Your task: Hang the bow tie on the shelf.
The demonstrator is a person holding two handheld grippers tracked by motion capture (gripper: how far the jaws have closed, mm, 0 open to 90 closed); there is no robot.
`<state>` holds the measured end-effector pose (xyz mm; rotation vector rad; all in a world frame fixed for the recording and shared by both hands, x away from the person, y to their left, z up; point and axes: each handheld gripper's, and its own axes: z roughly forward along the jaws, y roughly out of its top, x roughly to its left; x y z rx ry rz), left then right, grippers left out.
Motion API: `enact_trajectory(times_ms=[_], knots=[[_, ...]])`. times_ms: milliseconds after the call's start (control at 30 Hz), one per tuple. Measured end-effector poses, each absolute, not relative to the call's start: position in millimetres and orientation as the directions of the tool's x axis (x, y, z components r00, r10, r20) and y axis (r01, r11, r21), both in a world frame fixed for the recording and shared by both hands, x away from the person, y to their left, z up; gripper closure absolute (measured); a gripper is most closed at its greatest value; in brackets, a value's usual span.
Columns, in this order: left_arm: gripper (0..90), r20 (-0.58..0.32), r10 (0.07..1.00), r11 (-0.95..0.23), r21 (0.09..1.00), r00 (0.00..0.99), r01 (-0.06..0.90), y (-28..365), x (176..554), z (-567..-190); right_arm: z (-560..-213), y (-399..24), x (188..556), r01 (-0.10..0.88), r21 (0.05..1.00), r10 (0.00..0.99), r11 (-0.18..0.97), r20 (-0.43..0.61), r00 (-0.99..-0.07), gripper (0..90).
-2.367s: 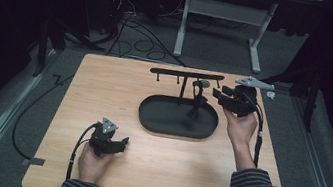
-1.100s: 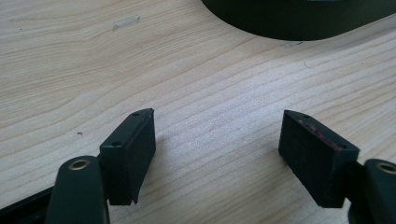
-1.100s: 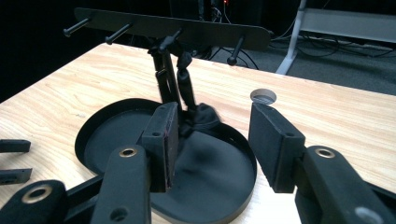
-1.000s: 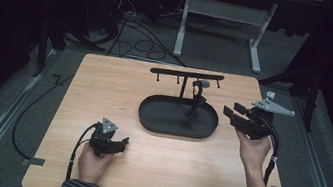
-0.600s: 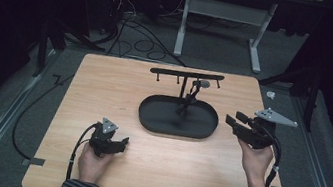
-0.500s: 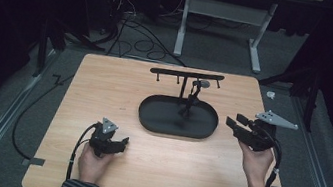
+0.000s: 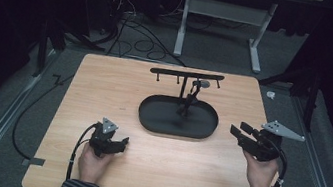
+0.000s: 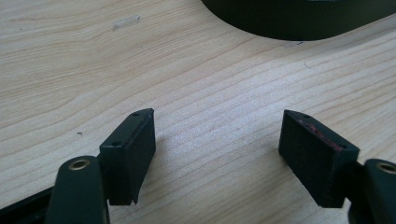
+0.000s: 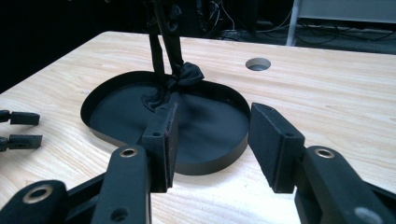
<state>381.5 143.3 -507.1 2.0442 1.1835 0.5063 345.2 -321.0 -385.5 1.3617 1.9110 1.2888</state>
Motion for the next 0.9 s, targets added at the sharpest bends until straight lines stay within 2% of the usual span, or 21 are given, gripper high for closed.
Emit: enact_trajectory(times_ms=[900], knots=[[27.7,-0.015,0.864,-0.328,0.741,0.504,0.586,143.3,381.5,-507.1,-421.3,-299.4,330.1,0.516,0.852,0.874,0.09,0.181,-0.451,54.9]])
